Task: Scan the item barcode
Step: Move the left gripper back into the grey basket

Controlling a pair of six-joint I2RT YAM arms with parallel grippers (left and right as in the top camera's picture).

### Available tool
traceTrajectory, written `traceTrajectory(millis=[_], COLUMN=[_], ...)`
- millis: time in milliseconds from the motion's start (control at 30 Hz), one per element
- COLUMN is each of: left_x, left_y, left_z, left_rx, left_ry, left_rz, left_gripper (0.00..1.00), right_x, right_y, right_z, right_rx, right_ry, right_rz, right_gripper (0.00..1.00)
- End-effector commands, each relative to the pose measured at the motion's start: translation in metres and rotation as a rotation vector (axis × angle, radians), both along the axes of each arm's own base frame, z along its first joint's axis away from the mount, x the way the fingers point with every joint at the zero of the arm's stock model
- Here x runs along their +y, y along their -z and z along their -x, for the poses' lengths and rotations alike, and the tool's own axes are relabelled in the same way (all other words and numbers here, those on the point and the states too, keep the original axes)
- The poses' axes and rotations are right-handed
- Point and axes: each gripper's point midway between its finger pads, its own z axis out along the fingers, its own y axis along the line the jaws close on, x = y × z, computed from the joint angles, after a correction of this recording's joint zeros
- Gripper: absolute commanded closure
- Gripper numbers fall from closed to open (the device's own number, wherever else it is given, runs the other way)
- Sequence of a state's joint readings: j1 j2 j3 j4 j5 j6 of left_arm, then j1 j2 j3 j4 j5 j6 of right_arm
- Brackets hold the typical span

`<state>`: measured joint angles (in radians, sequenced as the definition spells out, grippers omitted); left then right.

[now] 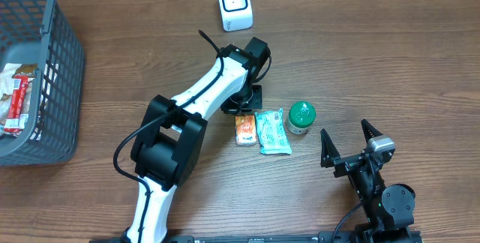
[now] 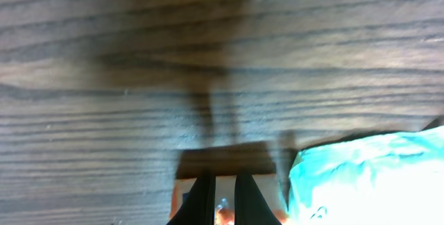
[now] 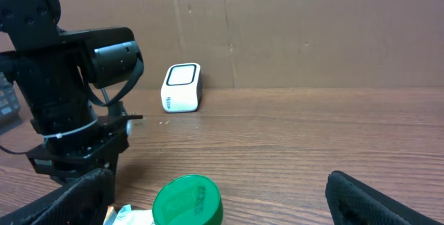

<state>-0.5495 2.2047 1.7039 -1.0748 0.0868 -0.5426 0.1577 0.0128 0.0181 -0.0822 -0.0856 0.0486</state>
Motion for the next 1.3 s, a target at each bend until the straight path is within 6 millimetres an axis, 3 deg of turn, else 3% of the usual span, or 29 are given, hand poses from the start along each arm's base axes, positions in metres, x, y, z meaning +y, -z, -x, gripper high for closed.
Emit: traceTrajectory(millis=[0, 67, 100, 167, 233, 267, 333, 367, 467, 567, 600, 733, 933, 1267], left_x=[0.004, 0.007, 0.012, 0.019, 0.037, 0.047, 0.075, 0.087, 0.126, 0.183, 0.212, 0.279, 0.383, 0.482], left_y=[-0.030, -0.046, -0.068, -0.093, -0.140, -0.160, -0.207, -0.223, -0.263, -0.303, -0.317, -0.335, -0.339, -0.337], left_z=[-0.022, -0.030, -0.040, -0.050, -0.063, -0.067, -0.076, -0.078, -0.085, -0.094, -0.095, -0.088, -0.061, -0.010], left_rx=[-0.043, -0.061, -0.090, -0.123, -0.183, -0.211, -0.293, -0.328, -0.429, -0.563, -0.612, -0.668, -0.665, -0.639], left_ry=[-0.001, 0.008, 0.022, 0.028, 0.032, 0.044, 0.081, 0.085, 0.056, -0.055, -0.117, -0.259, -0.487, -0.732], left_rz=[0.046, 0.054, 0.066, 0.078, 0.096, 0.101, 0.107, 0.107, 0.098, 0.067, 0.040, -0.038, -0.201, -0.282], left_gripper=[0.95, 0.91, 0.87, 0.82, 0.71, 0.56, 0.09, 0.00, 0.00, 0.00, 0.00, 0.00, 0.00, 0.00], right_x=[-0.002, -0.002, -0.002, -0.002, -0.002, -0.002, -0.002, -0.002, -0.002, -0.002, -0.002, -0.002, -0.002, -0.002], right_y=[0.001, 0.001, 0.001, 0.001, 0.001, 0.001, 0.001, 0.001, 0.001, 0.001, 0.001, 0.001, 0.001, 0.001], right_z=[0.000, 0.000, 0.000, 0.000, 0.000, 0.000, 0.000, 0.000, 0.000, 0.000, 0.000, 0.000, 0.000, 0.000], right_rx=[-0.004, -0.004, -0.004, -0.004, -0.004, -0.004, -0.004, -0.004, -0.004, -0.003, -0.004, -0.003, -0.004, -0.004], right_ry=[0.010, 0.011, 0.011, 0.011, 0.011, 0.011, 0.011, 0.011, 0.011, 0.011, 0.011, 0.011, 0.011, 0.011], right_rz=[-0.004, -0.004, -0.004, -0.004, -0.004, -0.004, -0.004, -0.004, -0.004, -0.005, -0.004, -0.005, -0.004, -0.004], right_gripper=[0.00, 0.00, 0.00, 0.00, 0.00, 0.00, 0.00, 0.00, 0.00, 0.00, 0.00, 0.00, 0.00, 0.00])
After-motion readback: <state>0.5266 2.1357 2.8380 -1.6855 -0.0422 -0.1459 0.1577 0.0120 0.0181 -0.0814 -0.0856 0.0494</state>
